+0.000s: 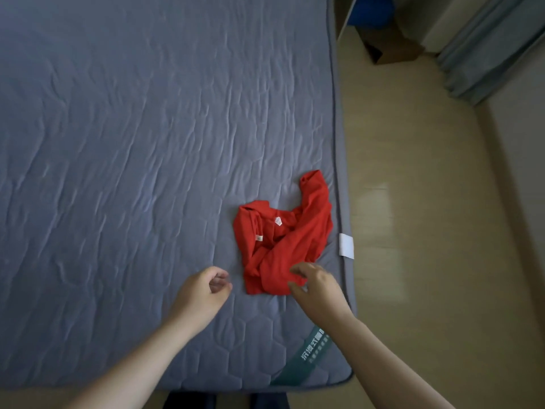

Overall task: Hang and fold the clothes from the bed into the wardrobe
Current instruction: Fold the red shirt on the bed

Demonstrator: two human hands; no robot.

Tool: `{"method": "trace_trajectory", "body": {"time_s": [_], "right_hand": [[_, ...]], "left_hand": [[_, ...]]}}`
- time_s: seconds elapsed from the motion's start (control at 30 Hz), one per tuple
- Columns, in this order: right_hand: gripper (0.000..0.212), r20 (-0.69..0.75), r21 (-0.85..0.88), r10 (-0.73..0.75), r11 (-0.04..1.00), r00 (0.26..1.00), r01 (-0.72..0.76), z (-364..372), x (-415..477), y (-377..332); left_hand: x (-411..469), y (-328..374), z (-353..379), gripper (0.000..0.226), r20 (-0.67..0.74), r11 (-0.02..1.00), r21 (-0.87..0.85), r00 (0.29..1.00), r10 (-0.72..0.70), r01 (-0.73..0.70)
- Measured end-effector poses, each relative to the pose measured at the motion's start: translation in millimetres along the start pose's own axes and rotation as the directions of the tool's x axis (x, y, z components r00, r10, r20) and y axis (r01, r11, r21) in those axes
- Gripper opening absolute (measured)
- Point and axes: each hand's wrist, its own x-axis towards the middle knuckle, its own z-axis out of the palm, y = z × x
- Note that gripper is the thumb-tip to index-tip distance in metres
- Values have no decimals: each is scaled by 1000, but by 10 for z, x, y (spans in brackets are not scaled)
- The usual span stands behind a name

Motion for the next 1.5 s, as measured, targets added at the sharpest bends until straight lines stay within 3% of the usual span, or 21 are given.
{"method": "trace_trajectory", "body": {"time_s": [0.27, 0.5, 0.6, 0.67, 0.8, 1.0, 1.07, 1.17, 1.27, 1.37, 1.5], "right_hand": [[42, 78, -131, -79, 987, 994, 89, 810, 892, 374], [73, 188, -315, -62, 942, 980, 120, 1285, 1497, 753], [63, 197, -472, 18, 878, 980, 79, 1366, 1588, 908], [53, 87, -528, 61, 850, 994, -6, 1374, 1562, 1018], [40, -101, -506, 129, 847, 986, -163, 1273, 1323, 1387], [39, -144, -458, 299, 825, 943, -332, 1102, 1034, 1728], [33, -183, -374, 233, 882, 955, -287, 1073, 1069, 1677], [32, -103, -163, 50, 984, 993, -66, 1090, 1226, 1508], [49, 15, -116, -40, 992, 999, 42, 1204, 1390, 1411], [70, 46, -105, 31, 994, 998, -26, 1302, 1522, 1416], [75, 30, -34, 140, 990, 990, -139, 1367, 1719, 1419]], "left_hand": [[728, -792, 603, 15, 12, 997, -8, 997, -73, 73], [1246, -1132, 1020, 27, 8, 996, -37, 997, -80, 80], [1405, -1129, 1132, 30, -5, 997, -67, 999, -48, 47], [1479, -1100, 1177, 29, -20, 996, -84, 1000, -23, 21], [1585, -973, 1325, 28, 11, 995, -96, 999, 38, -37], [1807, -753, 1489, 40, 15, 967, 83, 971, 241, -241], [1910, -670, 1518, 48, 24, 926, 195, 945, 325, -323], [2093, -582, 1533, 66, 56, 851, 324, 906, 419, -414], [2268, -528, 1557, 80, 145, 798, 429, 905, 401, -423], [2419, -521, 1601, 81, 246, 747, 521, 911, 331, -412], [2596, -459, 1599, 49, 270, 629, 677, 924, 270, -382]]}}
